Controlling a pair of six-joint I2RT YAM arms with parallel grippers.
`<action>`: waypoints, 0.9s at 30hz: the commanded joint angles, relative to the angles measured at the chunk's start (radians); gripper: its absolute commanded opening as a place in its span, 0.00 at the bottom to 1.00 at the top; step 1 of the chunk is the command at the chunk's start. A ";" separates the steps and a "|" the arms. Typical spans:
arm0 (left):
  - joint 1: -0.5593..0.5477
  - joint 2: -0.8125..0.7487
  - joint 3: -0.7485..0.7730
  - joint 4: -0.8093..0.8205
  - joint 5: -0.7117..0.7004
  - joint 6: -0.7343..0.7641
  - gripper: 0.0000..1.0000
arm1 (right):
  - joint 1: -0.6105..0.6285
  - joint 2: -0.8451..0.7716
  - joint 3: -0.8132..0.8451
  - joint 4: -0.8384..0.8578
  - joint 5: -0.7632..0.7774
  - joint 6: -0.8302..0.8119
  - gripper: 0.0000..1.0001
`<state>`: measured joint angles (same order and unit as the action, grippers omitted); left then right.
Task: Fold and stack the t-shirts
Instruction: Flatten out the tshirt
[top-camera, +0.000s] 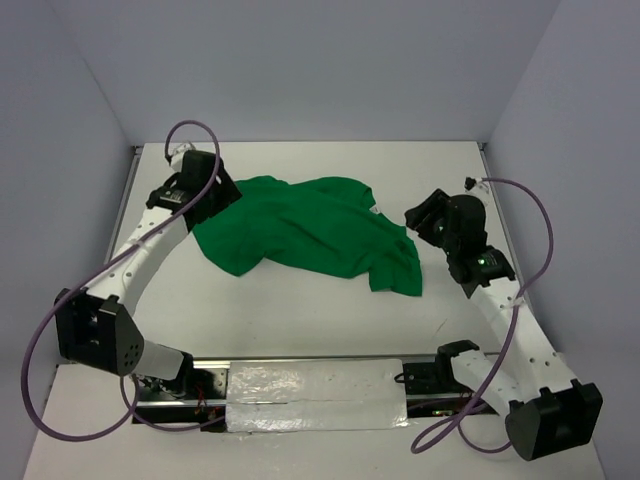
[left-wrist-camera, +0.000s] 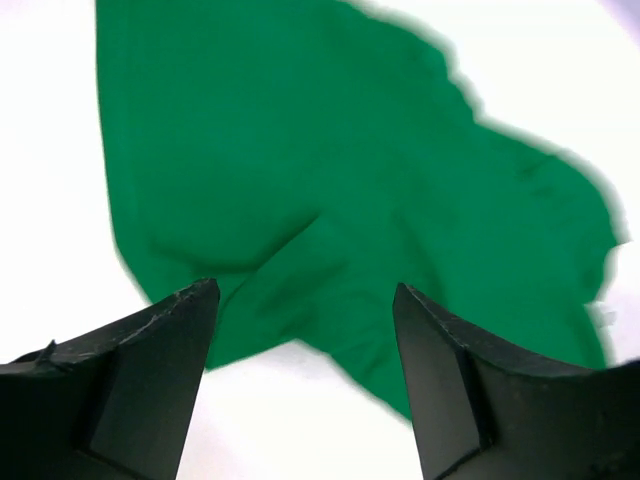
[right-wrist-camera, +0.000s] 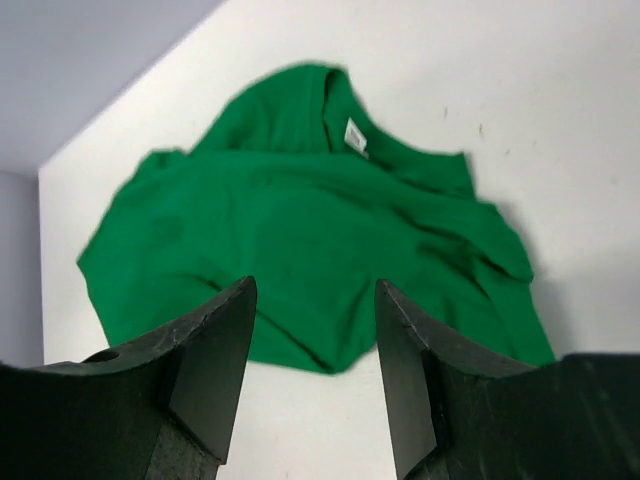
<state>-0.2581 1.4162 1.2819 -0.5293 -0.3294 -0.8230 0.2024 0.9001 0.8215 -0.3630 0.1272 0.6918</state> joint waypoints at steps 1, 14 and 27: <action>0.008 0.014 -0.133 -0.118 0.082 -0.122 0.83 | 0.014 0.055 -0.021 0.007 -0.116 -0.038 0.58; -0.130 0.180 -0.241 0.058 -0.008 -0.163 0.77 | 0.017 0.149 -0.127 -0.042 -0.098 -0.078 0.62; -0.124 0.368 -0.101 0.086 -0.002 -0.090 0.65 | -0.072 0.193 -0.269 -0.047 -0.008 0.024 0.89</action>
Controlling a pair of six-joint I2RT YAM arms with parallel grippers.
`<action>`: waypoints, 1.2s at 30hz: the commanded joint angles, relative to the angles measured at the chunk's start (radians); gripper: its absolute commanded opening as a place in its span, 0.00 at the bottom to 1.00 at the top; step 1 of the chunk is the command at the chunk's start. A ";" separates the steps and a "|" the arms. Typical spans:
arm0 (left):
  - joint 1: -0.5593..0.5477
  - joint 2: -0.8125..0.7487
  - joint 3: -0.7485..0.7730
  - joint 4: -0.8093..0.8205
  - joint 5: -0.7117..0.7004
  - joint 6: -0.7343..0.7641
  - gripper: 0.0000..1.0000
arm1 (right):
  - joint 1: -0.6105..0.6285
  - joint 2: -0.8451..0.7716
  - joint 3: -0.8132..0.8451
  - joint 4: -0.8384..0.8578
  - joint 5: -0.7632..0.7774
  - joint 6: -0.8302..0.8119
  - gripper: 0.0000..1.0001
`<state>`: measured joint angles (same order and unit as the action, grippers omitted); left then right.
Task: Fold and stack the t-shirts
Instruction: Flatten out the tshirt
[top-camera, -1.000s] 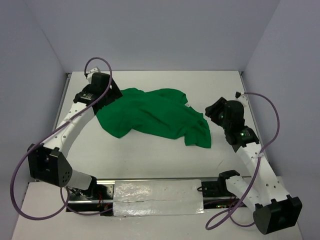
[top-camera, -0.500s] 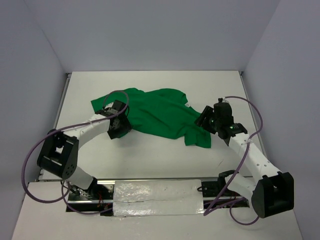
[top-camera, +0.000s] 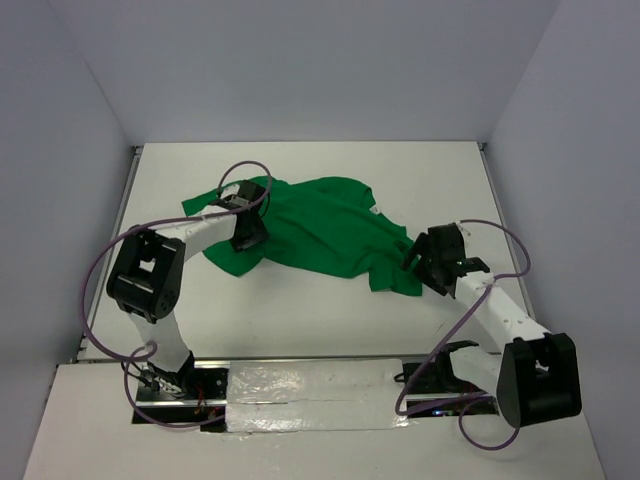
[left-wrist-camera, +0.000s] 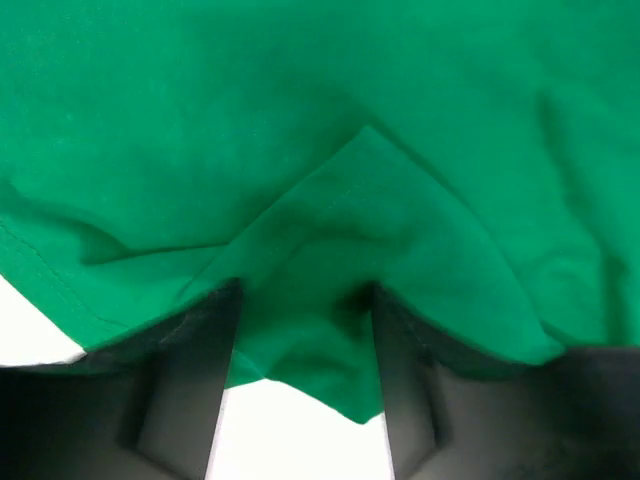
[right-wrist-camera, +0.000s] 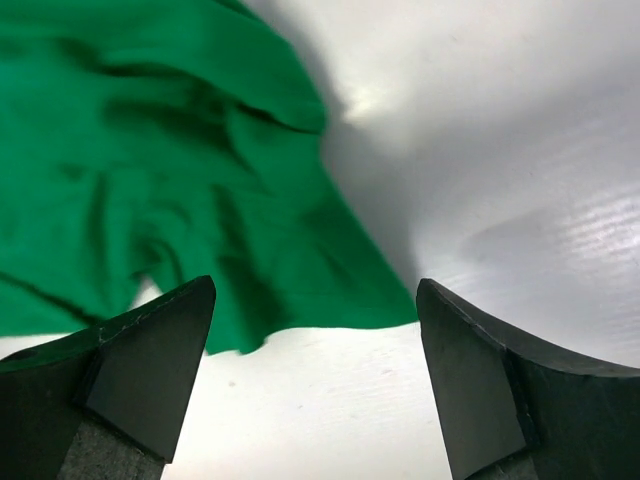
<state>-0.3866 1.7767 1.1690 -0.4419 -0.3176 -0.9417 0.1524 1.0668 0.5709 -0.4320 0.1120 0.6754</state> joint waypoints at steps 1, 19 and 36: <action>0.005 0.003 0.005 -0.001 -0.014 0.034 0.58 | -0.037 0.053 -0.029 0.030 0.000 0.046 0.88; 0.109 -0.039 0.136 -0.060 -0.009 0.127 0.00 | -0.050 0.219 0.133 0.214 -0.202 0.038 0.00; 0.238 -0.307 0.130 0.017 -0.031 0.307 0.64 | -0.048 -0.026 0.352 0.081 -0.229 0.033 0.00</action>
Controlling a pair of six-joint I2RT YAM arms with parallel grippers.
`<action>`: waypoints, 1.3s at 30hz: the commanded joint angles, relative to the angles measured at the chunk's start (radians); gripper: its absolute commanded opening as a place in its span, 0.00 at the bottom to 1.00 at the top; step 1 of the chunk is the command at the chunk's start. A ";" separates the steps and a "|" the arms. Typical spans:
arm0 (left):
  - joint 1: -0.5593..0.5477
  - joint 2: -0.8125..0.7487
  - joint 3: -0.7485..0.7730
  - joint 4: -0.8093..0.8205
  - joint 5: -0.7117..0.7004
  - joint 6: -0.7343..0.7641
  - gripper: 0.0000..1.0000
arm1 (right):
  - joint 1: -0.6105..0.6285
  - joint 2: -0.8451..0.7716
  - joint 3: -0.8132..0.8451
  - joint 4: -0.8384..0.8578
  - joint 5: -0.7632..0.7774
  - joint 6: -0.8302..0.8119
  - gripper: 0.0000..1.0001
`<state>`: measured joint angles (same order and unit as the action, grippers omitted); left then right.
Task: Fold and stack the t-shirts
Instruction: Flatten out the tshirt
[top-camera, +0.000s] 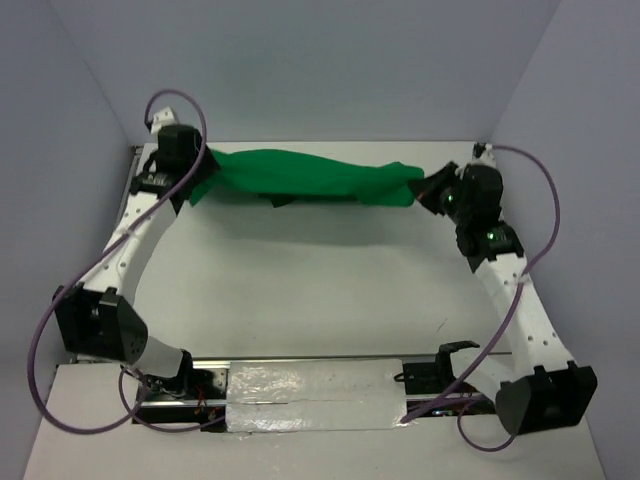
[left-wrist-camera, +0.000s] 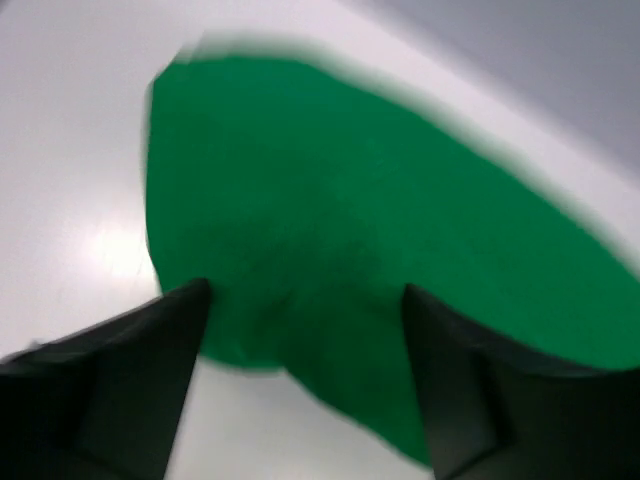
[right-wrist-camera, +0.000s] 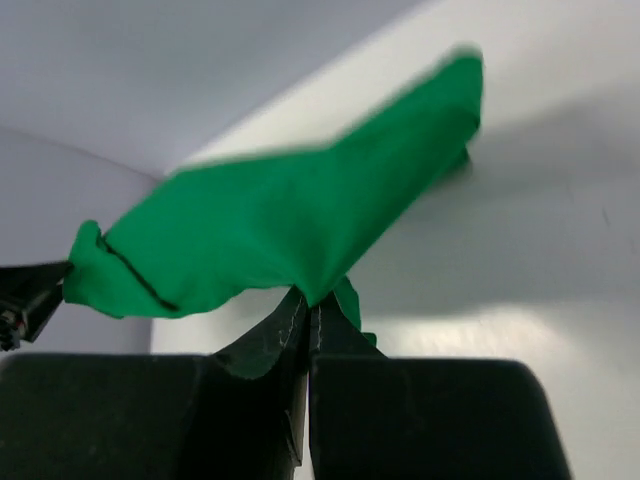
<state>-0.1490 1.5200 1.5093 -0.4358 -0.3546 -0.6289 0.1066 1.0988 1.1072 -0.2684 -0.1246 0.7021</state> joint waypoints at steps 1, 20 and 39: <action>0.003 -0.087 -0.366 0.029 0.020 -0.021 0.99 | -0.002 -0.117 -0.246 -0.086 0.003 0.005 0.00; 0.003 0.391 0.050 -0.268 -0.057 -0.265 0.83 | -0.001 -0.016 -0.366 -0.124 0.095 -0.066 0.58; -0.078 0.703 0.308 -0.382 -0.086 -0.281 0.67 | -0.001 -0.002 -0.420 -0.103 0.072 -0.061 0.58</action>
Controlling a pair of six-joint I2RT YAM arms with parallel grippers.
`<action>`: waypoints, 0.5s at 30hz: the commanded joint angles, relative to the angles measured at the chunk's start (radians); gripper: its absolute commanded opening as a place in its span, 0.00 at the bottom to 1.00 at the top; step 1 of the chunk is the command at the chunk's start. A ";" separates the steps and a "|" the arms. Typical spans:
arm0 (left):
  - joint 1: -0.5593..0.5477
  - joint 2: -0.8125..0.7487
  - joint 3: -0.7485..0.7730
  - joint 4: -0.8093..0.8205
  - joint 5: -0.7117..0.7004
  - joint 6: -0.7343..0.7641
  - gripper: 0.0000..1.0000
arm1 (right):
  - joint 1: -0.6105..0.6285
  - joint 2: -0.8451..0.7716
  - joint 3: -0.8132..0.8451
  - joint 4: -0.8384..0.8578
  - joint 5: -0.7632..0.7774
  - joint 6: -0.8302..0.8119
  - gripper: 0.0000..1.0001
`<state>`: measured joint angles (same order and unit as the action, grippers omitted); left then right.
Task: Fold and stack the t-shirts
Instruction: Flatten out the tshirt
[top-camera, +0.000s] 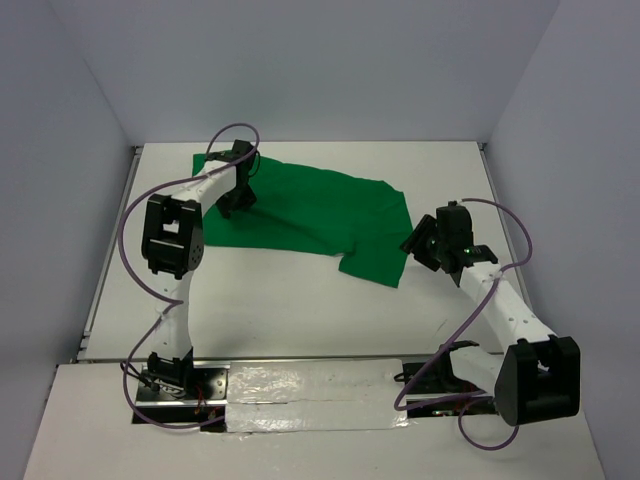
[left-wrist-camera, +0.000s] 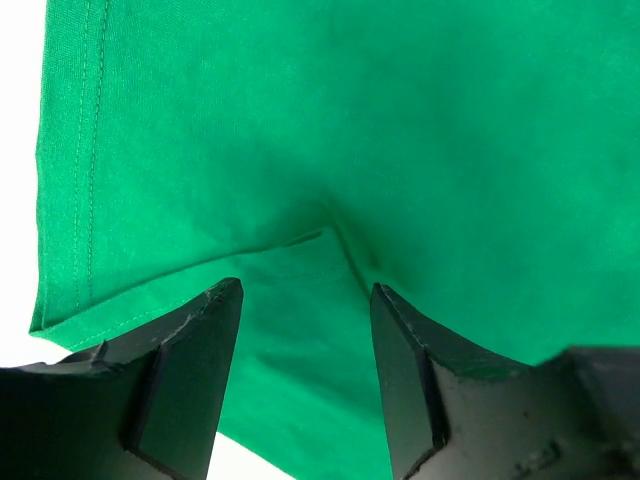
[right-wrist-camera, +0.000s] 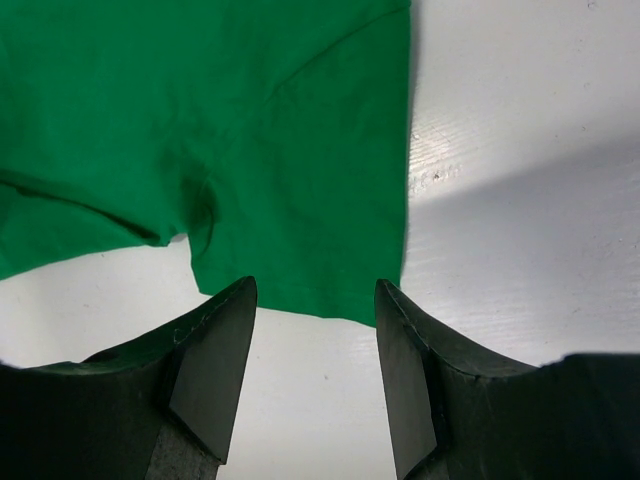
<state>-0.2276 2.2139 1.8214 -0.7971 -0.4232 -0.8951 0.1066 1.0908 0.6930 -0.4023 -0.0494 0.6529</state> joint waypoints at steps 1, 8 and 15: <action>-0.003 0.009 -0.007 -0.019 -0.019 -0.015 0.66 | -0.001 0.007 -0.006 0.031 -0.004 -0.012 0.58; -0.018 0.012 -0.010 -0.019 -0.037 -0.021 0.52 | -0.001 0.011 -0.010 0.040 -0.015 -0.004 0.58; -0.021 -0.034 -0.050 -0.010 -0.068 -0.034 0.29 | -0.001 0.017 -0.015 0.046 -0.030 0.004 0.58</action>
<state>-0.2447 2.2223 1.7893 -0.7925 -0.4530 -0.9192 0.1066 1.1023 0.6930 -0.3958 -0.0677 0.6544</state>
